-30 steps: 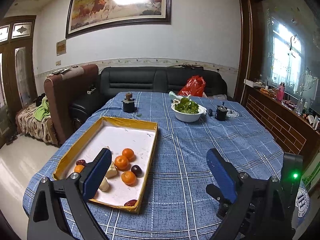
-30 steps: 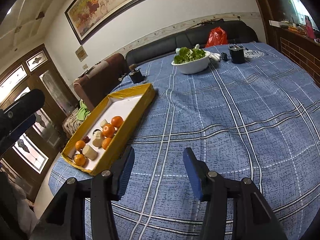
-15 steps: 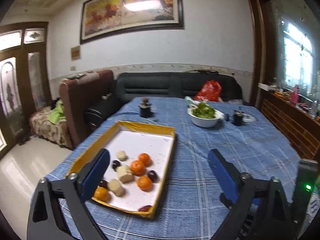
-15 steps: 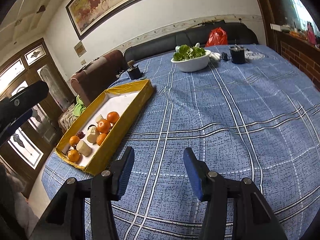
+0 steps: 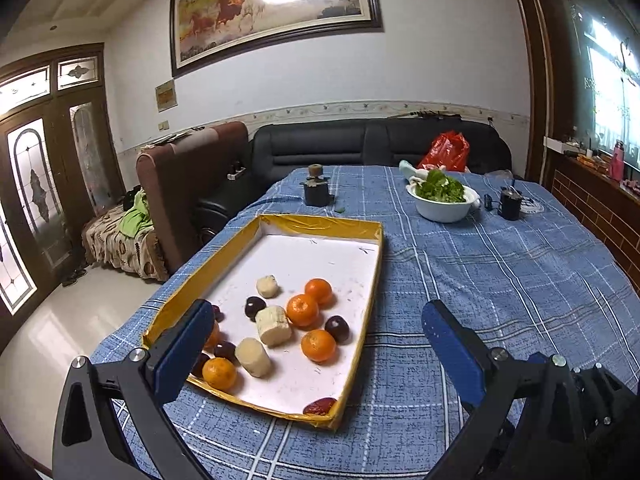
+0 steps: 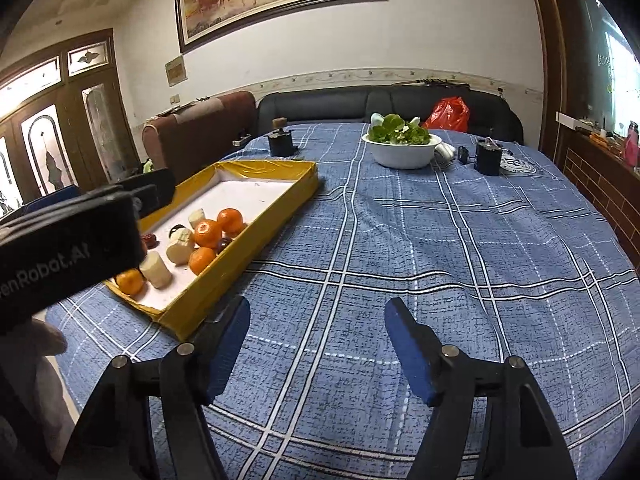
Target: Organize fruits
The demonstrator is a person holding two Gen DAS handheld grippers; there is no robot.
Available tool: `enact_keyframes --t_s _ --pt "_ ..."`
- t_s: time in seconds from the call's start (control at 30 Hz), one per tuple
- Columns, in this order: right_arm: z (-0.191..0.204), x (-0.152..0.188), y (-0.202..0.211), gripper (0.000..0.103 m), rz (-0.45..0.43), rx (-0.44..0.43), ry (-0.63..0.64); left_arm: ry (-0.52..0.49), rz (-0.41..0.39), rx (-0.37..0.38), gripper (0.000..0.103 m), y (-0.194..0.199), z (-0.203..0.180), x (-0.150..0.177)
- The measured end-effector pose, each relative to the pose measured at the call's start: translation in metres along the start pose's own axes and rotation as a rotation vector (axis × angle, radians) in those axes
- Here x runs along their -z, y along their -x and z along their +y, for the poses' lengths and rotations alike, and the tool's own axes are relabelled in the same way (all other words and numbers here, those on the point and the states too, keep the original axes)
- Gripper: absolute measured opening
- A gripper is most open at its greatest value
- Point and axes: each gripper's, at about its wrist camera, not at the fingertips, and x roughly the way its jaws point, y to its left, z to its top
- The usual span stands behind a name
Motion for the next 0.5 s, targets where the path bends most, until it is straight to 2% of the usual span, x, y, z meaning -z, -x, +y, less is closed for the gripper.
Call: enact_keyframes --t_s 0.07,0.3,0.33,0.47,0.5 --pt "0.001 0.0 -0.003 0.075 0.012 0.0 0.003 0.02 -0.021 -0.007 0.103 0.002 0.005 -0.001" --pt "0.017 0.002 0.001 0.075 -0.008 -0.009 0.07 0.104 -0.149 -0.122 0.103 0.031 0.029 0.001" --pt "0.019 0.002 0.002 0.075 -0.01 -0.013 0.077 0.111 -0.146 -0.122 0.103 0.03 0.031 0.0" --pt "0.027 0.004 0.001 0.075 0.0 -0.019 0.103 0.193 -0.04 0.006 0.103 0.015 0.049 0.001" --pt "0.028 0.005 0.0 0.075 0.005 -0.024 0.105 0.216 -0.014 0.004 0.103 0.01 0.052 0.002"
